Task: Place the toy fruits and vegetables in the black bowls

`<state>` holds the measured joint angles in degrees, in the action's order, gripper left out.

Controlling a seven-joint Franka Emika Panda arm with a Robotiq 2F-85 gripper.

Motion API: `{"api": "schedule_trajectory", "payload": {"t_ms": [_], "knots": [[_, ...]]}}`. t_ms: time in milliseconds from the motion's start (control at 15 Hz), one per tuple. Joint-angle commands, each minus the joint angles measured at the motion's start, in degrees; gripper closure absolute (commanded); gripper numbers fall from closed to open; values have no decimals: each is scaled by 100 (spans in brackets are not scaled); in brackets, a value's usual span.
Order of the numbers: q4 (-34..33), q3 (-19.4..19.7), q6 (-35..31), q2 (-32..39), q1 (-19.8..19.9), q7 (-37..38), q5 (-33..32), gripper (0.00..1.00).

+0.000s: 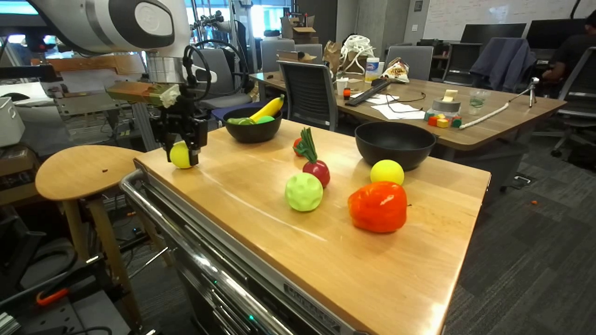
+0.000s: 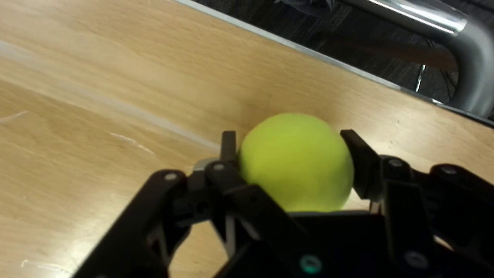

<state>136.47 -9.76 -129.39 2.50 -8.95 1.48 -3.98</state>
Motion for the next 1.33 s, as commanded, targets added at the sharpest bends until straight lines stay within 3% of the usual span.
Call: {"api": "schedule_trajectory", "payload": {"t_ms": [0,333,533,800,1267], "knots": [[-160,23,146,-59,-15,-68,-43,65],[-831,429,-200,-422,346,-154,-371,69],[-1636,755,-271,-283,654,-74,-407,69],[-3073,1161,193,528,1034,-188,-350,69],[-5236,1454,-22,2246,1500,-357,-90,69]]}}
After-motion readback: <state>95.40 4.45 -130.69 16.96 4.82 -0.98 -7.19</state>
